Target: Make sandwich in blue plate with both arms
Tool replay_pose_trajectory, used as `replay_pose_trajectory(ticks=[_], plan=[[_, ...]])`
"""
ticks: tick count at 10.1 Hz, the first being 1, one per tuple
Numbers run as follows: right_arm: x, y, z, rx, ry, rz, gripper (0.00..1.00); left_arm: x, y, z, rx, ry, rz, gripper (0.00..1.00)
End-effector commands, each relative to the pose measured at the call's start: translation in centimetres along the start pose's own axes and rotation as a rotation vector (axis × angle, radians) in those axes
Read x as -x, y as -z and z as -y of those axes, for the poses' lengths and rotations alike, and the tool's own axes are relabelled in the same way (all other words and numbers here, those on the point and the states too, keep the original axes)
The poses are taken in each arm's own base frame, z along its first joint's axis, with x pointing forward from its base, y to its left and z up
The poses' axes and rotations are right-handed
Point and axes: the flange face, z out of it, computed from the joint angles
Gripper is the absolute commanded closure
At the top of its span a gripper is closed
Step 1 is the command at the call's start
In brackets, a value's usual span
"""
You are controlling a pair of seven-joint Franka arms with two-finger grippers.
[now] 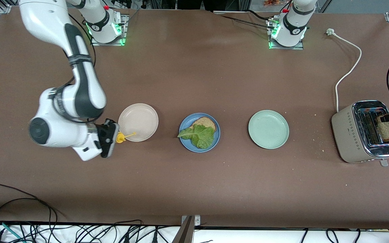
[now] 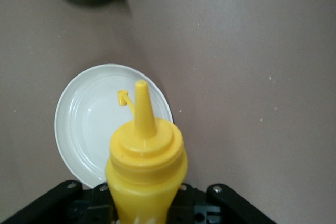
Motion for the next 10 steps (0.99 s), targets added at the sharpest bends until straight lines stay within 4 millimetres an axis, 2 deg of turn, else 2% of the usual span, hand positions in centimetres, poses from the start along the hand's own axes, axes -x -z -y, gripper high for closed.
replay_pose_trajectory(ticks=[1, 3, 5, 7, 9, 10], plan=[[-7.4, -0.3, 3.9, 0.15, 0.004, 0.179, 1.0, -0.4, 0.2, 0.0, 0.02, 0.015, -0.009, 0.79], [-11.2, -1.6, 7.4, 0.237, 0.142, 0.348, 1.0, -0.4, 0.2, -0.1, 0.02, 0.014, -0.009, 1.0], [-14.3, -3.0, 11.4, 0.286, 0.211, 0.514, 1.0, -0.4, 0.3, -0.1, 0.018, 0.014, -0.012, 1.0], [-18.5, -3.6, 15.5, 0.409, 0.271, 0.61, 1.0, -0.1, 1.5, -0.3, 0.013, 0.013, -0.019, 1.0], [-21.4, -5.5, 17.7, 0.494, 0.346, 0.701, 1.0, 1.0, 4.2, -0.7, -0.006, 0.007, -0.029, 1.0], [-23.3, -6.5, 19.3, 0.595, 0.355, 0.75, 1.0, 1.5, 5.7, -1.1, -0.017, 0.001, -0.039, 1.0]])
